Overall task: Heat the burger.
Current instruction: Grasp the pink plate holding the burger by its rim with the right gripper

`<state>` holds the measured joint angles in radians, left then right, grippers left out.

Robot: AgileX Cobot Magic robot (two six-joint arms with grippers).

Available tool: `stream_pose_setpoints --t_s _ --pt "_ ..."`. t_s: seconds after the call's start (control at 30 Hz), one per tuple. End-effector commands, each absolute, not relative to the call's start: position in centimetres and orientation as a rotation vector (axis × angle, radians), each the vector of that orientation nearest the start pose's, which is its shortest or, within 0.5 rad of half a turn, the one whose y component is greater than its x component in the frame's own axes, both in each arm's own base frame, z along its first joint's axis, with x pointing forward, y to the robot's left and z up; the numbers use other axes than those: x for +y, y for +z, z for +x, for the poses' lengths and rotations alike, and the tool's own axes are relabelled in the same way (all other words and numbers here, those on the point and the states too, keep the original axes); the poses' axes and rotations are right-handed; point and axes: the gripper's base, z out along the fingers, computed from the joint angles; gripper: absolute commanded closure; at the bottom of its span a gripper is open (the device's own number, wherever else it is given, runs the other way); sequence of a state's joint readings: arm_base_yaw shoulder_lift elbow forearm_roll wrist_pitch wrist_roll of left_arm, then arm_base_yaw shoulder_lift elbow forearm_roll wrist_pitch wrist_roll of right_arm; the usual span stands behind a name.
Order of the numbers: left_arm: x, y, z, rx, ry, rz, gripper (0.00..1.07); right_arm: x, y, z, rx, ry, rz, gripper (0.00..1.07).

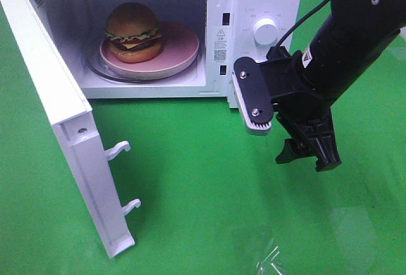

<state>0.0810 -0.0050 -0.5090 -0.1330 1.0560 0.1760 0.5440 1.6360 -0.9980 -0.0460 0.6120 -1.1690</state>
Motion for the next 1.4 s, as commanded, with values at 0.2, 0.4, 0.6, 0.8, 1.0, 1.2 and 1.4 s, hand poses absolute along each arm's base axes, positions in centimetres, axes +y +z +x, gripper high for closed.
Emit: stream_pose_setpoints --t_s 0.2,0.4,0.6,0.8,1.0,1.2,1.4 --pt "-1.1 28.0 -0.8 1.988 0.004 0.094 0.07 16.1 21.1 27.7 1.780 -0.256 -2.060 0.17" --pt "-1.1 28.0 -0.8 1.988 0.004 0.094 0.07 17.1 22.2 27.4 1.658 -0.357 -2.061 0.18" --pt "-1.1 28.0 -0.8 1.988 0.004 0.094 0.07 18.5 22.6 27.1 1.561 -0.400 -2.056 0.18" --pt "-1.1 28.0 -0.8 1.988 0.004 0.094 0.07 19.6 23.5 27.9 1.493 -0.413 -2.010 0.18" --pt "-1.1 28.0 -0.8 1.988 0.004 0.094 0.07 20.5 24.2 29.3 1.455 -0.442 -1.984 0.19" --pt "-1.1 28.0 -0.8 1.988 0.004 0.094 0.07 21.6 24.0 30.2 1.444 -0.437 -1.976 0.19" --pt "-1.1 28.0 -0.8 1.988 0.004 0.094 0.07 22.9 23.7 30.9 1.405 -0.428 -1.967 0.19"
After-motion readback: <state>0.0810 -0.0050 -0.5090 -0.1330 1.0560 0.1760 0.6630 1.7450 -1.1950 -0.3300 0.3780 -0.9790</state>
